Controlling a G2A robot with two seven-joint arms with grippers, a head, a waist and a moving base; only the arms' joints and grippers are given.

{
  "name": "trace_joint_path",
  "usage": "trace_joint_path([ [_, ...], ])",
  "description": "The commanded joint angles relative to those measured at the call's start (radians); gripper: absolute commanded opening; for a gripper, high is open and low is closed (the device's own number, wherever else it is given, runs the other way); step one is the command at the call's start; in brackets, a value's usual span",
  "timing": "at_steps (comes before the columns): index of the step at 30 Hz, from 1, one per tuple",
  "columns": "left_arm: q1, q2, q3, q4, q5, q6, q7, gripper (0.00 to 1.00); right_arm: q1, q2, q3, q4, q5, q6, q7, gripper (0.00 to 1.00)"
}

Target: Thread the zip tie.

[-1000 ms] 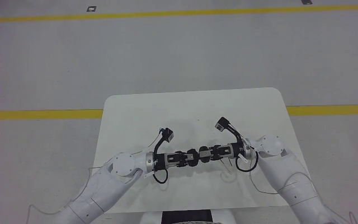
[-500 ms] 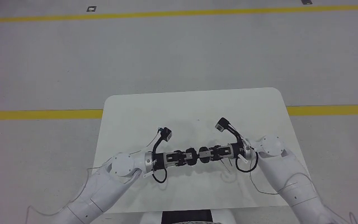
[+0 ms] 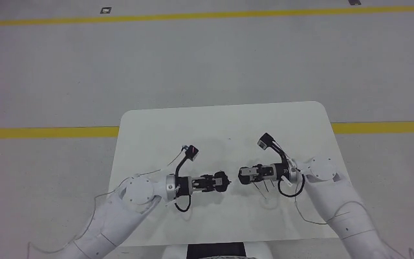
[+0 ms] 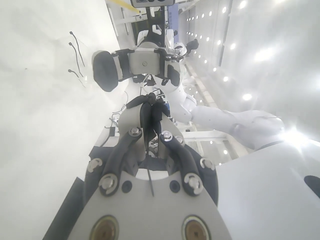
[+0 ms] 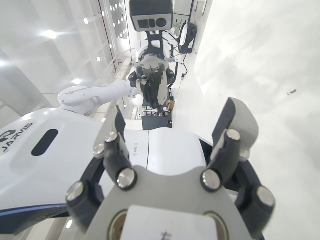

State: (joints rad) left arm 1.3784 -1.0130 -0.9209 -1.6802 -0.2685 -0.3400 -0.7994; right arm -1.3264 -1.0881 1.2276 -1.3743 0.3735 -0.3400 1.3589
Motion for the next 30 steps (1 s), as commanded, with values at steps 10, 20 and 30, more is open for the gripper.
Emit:
trace_joint_path([
  [10, 0.025, 0.000, -0.012, -0.017, 0.059, 0.000, 0.012, 0.00, -0.004, 0.003, 0.008, 0.009, -0.003, 0.001, -0.007, 1.00],
  [20, 0.038, 0.008, -0.031, -0.010, 0.139, 0.000, 0.072, 0.00, -0.004, 0.034, 0.032, -0.122, -0.320, 0.033, -0.009, 1.00],
  [30, 0.071, 0.025, -0.072, -0.037, 0.168, 0.000, 0.086, 0.00, 0.002, 0.086, 0.007, -0.248, -0.547, 0.050, 0.031, 1.00],
])
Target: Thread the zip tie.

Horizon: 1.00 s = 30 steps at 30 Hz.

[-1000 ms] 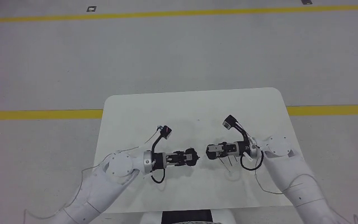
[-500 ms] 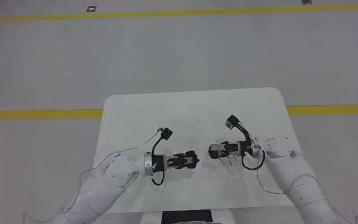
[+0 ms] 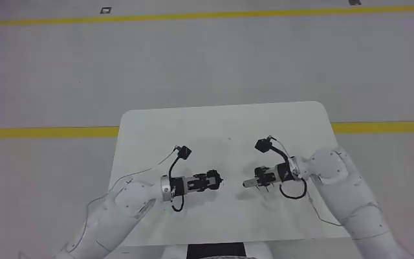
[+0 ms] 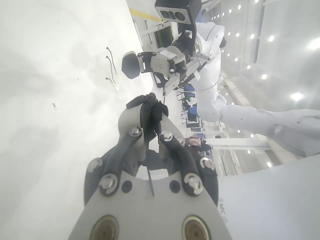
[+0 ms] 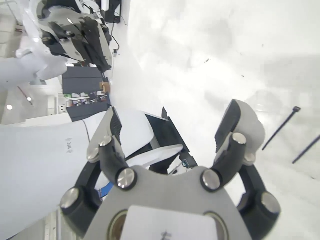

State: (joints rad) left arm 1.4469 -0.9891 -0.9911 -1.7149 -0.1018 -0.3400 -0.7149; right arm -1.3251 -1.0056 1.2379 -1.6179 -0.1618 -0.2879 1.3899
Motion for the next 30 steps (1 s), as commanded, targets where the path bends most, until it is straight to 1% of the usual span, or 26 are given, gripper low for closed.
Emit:
trace_joint_path([
  [1, 0.002, 0.001, -0.002, -0.002, 0.003, 0.000, 0.002, 0.00, 0.001, 0.003, -0.004, -0.004, -0.012, -0.002, 0.000, 1.00],
  [8, 0.002, 0.001, -0.002, -0.002, 0.003, 0.000, 0.002, 0.00, 0.001, 0.003, -0.004, -0.004, -0.012, -0.002, 0.000, 1.00],
  [9, 0.002, 0.001, -0.002, -0.002, 0.003, 0.000, 0.002, 0.00, -0.001, 0.004, -0.005, -0.005, -0.031, 0.004, -0.012, 1.00],
  [11, 0.002, 0.001, -0.002, -0.002, 0.003, 0.000, 0.002, 0.00, 0.000, 0.006, -0.016, -0.021, -0.103, 0.031, -0.030, 1.00],
  [12, 0.002, 0.001, -0.002, -0.002, 0.003, 0.000, 0.002, 0.00, 0.003, 0.008, -0.021, -0.033, -0.137, 0.054, -0.030, 1.00],
  [14, 0.002, 0.001, -0.002, -0.002, 0.003, 0.000, 0.002, 0.00, 0.006, 0.010, -0.025, -0.047, -0.163, 0.076, -0.034, 1.00],
  [18, 0.002, 0.001, -0.002, -0.002, 0.003, 0.000, 0.002, 0.00, 0.016, 0.017, -0.028, -0.066, -0.218, 0.136, 0.000, 1.00],
  [19, 0.002, 0.001, -0.002, -0.002, 0.003, 0.000, 0.002, 0.00, 0.018, 0.021, -0.039, -0.065, -0.246, 0.162, 0.000, 1.00],
  [21, 0.002, 0.001, -0.002, -0.002, 0.003, 0.000, 0.002, 0.00, 0.025, 0.027, -0.060, -0.067, -0.270, 0.189, 0.000, 1.00],
  [29, 0.002, 0.001, -0.002, -0.002, 0.003, 0.000, 0.002, 0.00, 0.025, 0.027, -0.060, -0.067, -0.270, 0.189, 0.000, 1.00],
  [30, 0.002, 0.001, -0.002, -0.002, 0.003, 0.000, 0.002, 0.00, 0.021, 0.027, -0.063, -0.065, -0.287, 0.198, -0.019, 1.00],
])
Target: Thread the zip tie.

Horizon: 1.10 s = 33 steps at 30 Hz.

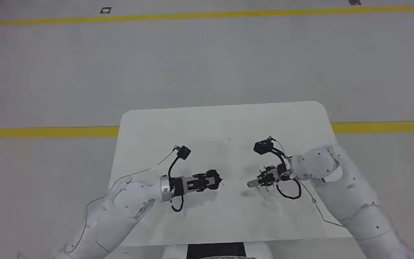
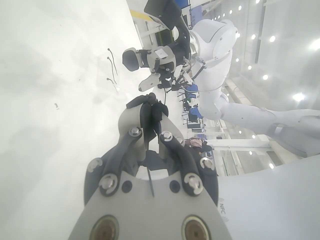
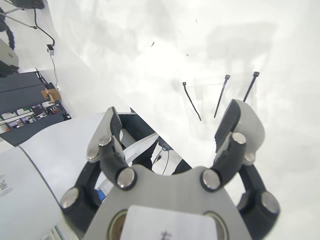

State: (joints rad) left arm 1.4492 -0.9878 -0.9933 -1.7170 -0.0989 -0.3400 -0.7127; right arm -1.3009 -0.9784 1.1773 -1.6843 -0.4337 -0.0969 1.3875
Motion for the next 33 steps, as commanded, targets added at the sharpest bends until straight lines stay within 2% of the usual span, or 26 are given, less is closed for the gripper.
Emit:
trace_joint_path([
  [1, 0.000, 0.000, 0.000, 0.000, 0.000, 0.000, 0.000, 0.00, -0.006, 0.001, -0.009, 0.002, -0.037, 0.023, -0.023, 1.00],
  [6, 0.000, 0.000, 0.000, 0.000, 0.000, 0.000, 0.000, 0.00, 0.006, 0.000, -0.044, -0.001, -0.085, 0.078, -0.011, 1.00],
  [12, 0.000, 0.000, 0.000, 0.000, 0.000, 0.000, 0.000, 0.00, 0.011, 0.001, -0.057, 0.002, -0.097, 0.094, -0.020, 1.00],
  [14, 0.000, 0.000, 0.000, 0.000, 0.000, 0.000, 0.000, 0.00, 0.007, 0.003, -0.058, -0.009, -0.111, 0.104, -0.022, 0.87],
  [15, 0.000, 0.000, 0.000, 0.000, 0.000, 0.000, 0.000, 0.00, 0.005, 0.004, -0.058, -0.015, -0.117, 0.110, -0.022, 0.65],
  [17, 0.000, 0.000, 0.000, 0.000, 0.000, 0.000, 0.000, 0.00, -0.003, 0.006, -0.056, -0.034, -0.129, 0.126, -0.022, 0.49],
  [19, 0.000, 0.000, 0.000, 0.000, 0.000, 0.000, 0.000, 0.00, -0.008, 0.008, -0.053, -0.045, -0.137, 0.133, -0.022, 0.45],
  [21, 0.000, 0.000, 0.000, 0.000, 0.000, 0.000, 0.000, 0.00, -0.022, 0.010, -0.059, -0.106, -0.146, 0.175, -0.007, 0.41],
  [26, 0.000, 0.000, 0.000, 0.000, 0.000, 0.000, 0.000, 0.00, -0.054, 0.015, -0.088, -0.232, -0.207, 0.288, 0.002, 0.38],
  [31, 0.000, 0.000, 0.000, 0.000, 0.000, 0.000, 0.000, 0.00, -0.062, 0.031, -0.103, -0.275, -0.228, 0.340, 0.002, 0.36],
  [33, 0.000, 0.000, 0.000, 0.000, 0.000, 0.000, 0.000, 0.00, -0.064, 0.038, -0.104, -0.284, -0.221, 0.351, 0.002, 0.43],
])
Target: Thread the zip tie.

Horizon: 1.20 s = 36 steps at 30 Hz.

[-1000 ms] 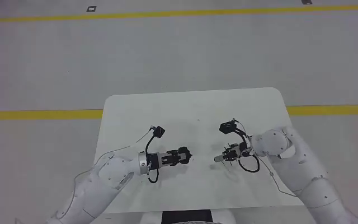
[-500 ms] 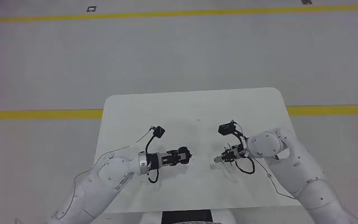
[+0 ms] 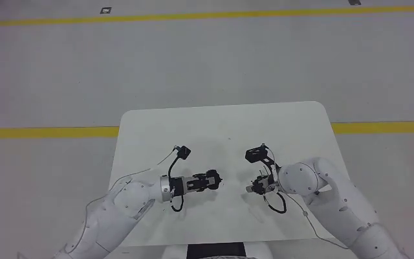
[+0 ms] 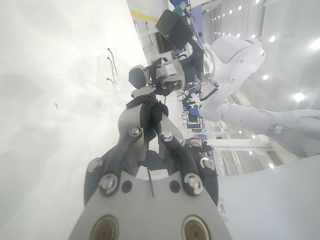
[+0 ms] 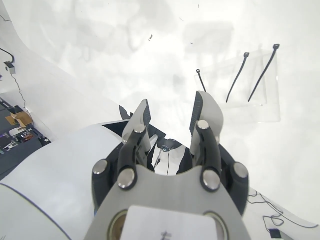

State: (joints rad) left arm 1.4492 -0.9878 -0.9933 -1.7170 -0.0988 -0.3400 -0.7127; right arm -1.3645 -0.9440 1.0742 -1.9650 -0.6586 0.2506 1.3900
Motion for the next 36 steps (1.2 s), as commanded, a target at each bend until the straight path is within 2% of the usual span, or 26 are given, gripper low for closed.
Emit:
trace_joint_path([
  [1, 0.000, 0.000, 0.000, 0.000, 0.000, 0.000, 0.000, 0.00, 0.000, 0.006, -0.003, -0.005, 0.007, 0.005, 0.000, 0.45],
  [2, 0.000, 0.000, 0.000, 0.000, 0.000, 0.000, 0.000, 0.00, 0.001, 0.009, -0.004, -0.006, 0.010, 0.006, 0.000, 0.67],
  [3, 0.000, 0.000, 0.000, 0.000, 0.000, 0.000, 0.000, 0.00, 0.002, 0.011, -0.006, -0.005, 0.014, 0.008, 0.000, 1.00],
  [19, 0.000, 0.000, 0.000, 0.000, 0.000, 0.000, 0.000, 0.00, -0.004, 0.011, -0.007, -0.003, 0.019, 0.007, -0.020, 1.00],
  [21, 0.000, 0.000, 0.000, 0.000, 0.000, 0.000, 0.000, 0.00, -0.033, 0.016, 0.009, -0.042, 0.014, 0.028, -0.015, 1.00],
  [25, 0.000, 0.000, 0.000, 0.000, 0.000, 0.000, 0.000, 0.00, -0.156, 0.046, 0.097, -0.175, -0.015, 0.078, 0.000, 1.00],
  [28, 0.000, 0.000, 0.000, 0.000, 0.000, 0.000, 0.000, 0.00, -0.235, 0.066, 0.147, -0.253, -0.024, 0.089, 0.000, 1.00],
  [36, 0.000, 0.000, 0.000, 0.000, 0.000, 0.000, 0.000, 0.00, -0.235, 0.066, 0.147, -0.253, -0.024, 0.089, 0.000, 1.00],
])
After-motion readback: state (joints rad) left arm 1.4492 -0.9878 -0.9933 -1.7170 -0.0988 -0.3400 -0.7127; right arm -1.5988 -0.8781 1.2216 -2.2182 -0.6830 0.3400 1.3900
